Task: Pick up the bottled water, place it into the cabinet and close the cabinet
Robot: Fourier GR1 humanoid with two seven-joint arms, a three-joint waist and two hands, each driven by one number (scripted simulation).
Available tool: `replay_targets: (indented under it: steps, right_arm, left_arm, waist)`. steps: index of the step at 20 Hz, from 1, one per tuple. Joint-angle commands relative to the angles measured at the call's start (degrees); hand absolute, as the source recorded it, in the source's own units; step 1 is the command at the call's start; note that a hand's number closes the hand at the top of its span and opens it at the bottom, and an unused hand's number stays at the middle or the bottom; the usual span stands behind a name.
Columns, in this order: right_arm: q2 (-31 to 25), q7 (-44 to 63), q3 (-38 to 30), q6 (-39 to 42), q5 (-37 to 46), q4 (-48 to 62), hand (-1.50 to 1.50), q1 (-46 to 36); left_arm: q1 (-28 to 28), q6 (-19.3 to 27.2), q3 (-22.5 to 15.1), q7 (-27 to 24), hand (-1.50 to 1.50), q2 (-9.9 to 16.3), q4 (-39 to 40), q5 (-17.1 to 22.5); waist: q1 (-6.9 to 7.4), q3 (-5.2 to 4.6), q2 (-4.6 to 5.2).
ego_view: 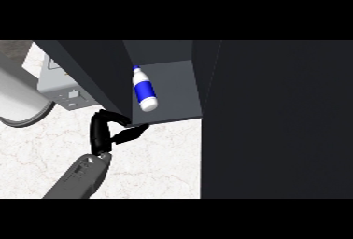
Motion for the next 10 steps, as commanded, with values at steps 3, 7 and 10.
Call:
replay_targets:
  steps: [3,7,10]
  right_arm:
    - [0.2,0.5,0.6,0.3,-1.3,-0.6,-1.5,0.0]
    - [-0.2,1.3,0.6,0.6,-1.4,-1.1,-1.5,-0.7]
    - [-0.7,2.0,0.0,0.5,-1.3,-2.1,-1.5,0.2]
  left_arm:
    - [-14.6,-8.2,2.4,1.4,-1.5,-4.6,-5.2,4.4]
    - [-14.0,-10.7,1.6,0.8,-1.5,-5.1,-7.4,5.7]
    - [-13.8,-10.9,1.1,1.1,-1.5,-5.4,-8.6,6.2]
  waist:
    - [-1.55,-0.75,0.26]
    - [-0.57,-0.74,0.28]
    - [-0.26,-0.68,-0.15]
